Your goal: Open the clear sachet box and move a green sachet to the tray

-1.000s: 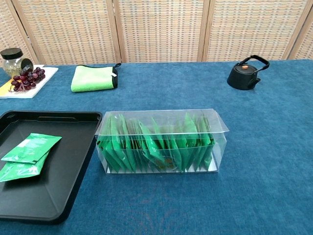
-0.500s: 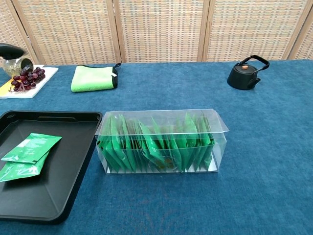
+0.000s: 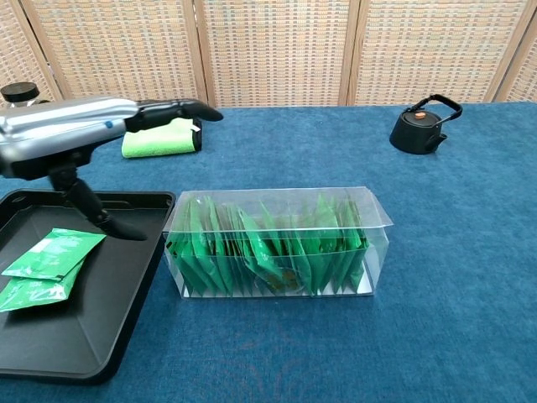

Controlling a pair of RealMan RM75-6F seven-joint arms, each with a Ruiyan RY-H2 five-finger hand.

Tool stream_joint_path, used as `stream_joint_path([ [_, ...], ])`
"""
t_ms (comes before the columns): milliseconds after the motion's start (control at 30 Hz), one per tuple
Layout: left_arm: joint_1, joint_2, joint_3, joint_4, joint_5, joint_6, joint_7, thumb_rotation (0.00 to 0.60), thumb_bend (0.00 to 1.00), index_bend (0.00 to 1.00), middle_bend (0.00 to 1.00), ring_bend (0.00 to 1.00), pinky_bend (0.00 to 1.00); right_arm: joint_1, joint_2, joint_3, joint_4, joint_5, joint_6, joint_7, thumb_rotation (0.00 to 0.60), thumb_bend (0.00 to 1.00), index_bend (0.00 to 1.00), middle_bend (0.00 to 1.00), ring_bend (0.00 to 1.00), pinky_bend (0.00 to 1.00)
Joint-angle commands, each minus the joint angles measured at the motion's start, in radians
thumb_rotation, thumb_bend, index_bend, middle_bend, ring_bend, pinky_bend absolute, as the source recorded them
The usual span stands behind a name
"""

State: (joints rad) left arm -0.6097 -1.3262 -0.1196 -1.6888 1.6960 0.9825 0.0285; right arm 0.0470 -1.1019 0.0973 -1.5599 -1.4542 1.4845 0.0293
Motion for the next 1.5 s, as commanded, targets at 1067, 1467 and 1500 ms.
stream_joint_path([
  [1067, -0.181, -0.164, -0.014, 0.090, -0.216, -0.150, 0.070, 0.600, 0.45, 0.10, 0.00, 0.00, 0.00, 0.011, 0.021, 0.027, 0.031, 0.075, -0.048, 0.073, 0.600, 0.00, 0.00, 0.00, 0.00, 0.00],
  [1467, -0.193, -0.143, -0.045, 0.082, -0.249, -0.115, 0.033, 0.600, 0.58, 0.22, 0.00, 0.00, 0.00, 0.018, 0.017, 0.027, 0.034, 0.082, -0.062, 0.067, 0.600, 0.00, 0.00, 0.00, 0.00, 0.00],
  [1500, -0.195, -0.140, -0.050, 0.083, -0.252, -0.113, 0.029, 0.600, 0.58, 0.22, 0.00, 0.00, 0.00, 0.018, 0.017, 0.027, 0.034, 0.082, -0.063, 0.067, 0.600, 0.00, 0.00, 0.00, 0.00, 0.00],
])
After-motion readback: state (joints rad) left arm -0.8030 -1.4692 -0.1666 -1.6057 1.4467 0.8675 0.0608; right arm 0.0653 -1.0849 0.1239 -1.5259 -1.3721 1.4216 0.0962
